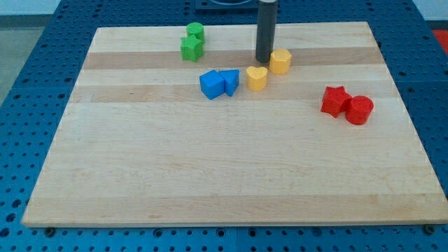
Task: Push yellow hexagon diagonal to the red star
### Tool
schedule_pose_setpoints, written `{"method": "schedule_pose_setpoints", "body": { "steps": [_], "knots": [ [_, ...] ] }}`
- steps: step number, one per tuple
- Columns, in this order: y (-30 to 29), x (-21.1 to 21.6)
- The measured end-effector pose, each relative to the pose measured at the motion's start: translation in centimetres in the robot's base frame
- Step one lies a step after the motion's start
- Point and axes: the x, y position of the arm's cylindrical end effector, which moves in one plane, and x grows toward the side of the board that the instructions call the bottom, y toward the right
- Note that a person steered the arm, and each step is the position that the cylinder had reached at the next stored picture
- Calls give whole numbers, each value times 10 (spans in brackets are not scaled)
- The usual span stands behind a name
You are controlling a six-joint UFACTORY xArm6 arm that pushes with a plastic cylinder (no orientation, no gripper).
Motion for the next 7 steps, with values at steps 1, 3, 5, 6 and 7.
{"method": "schedule_pose_setpoints", "body": {
  "steps": [1, 3, 5, 6, 7],
  "knots": [
    [12, -10],
    [39, -12],
    [54, -10],
    [47, 8],
    [45, 25]
  ]
}}
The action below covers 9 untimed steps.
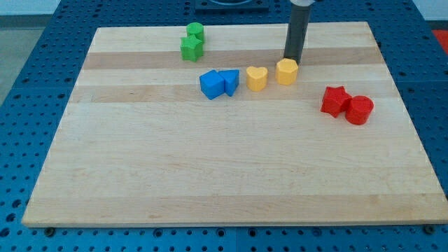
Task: Push yellow hexagon diagonal to the red star
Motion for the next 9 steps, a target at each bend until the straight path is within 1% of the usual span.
{"method": "schedule_pose_setpoints", "body": {
  "steps": [3, 7, 9],
  "knots": [
    [0, 23],
    [2, 23],
    [20, 17]
  ]
}}
